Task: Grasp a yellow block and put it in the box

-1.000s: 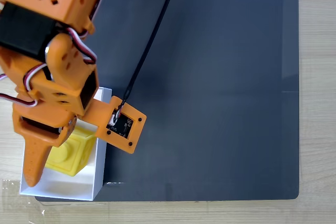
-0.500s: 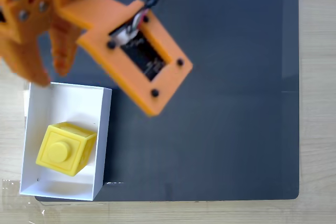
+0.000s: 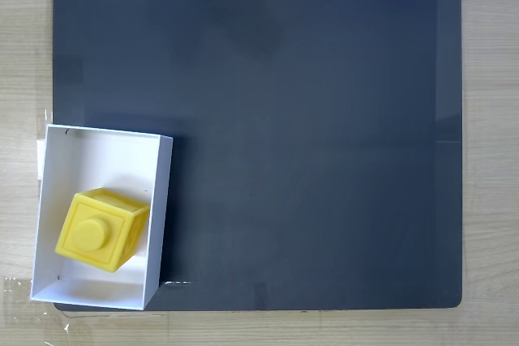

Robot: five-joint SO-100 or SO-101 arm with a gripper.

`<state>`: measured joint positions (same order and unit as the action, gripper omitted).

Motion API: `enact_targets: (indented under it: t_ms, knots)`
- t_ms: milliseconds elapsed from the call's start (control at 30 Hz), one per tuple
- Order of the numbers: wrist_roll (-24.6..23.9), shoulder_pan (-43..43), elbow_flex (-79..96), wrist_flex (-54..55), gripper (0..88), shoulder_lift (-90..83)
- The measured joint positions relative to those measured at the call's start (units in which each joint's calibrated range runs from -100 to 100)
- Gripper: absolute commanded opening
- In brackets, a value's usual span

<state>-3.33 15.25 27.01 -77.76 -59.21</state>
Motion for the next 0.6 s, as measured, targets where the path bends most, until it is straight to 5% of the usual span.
enact_targets:
  t_ms: [233, 600]
  knots:
    - [2.0, -4.9, 36.8, 3.0, 1.0, -24.6]
    - [5.1, -5.8, 59.3, 1.6, 1.0, -39.5]
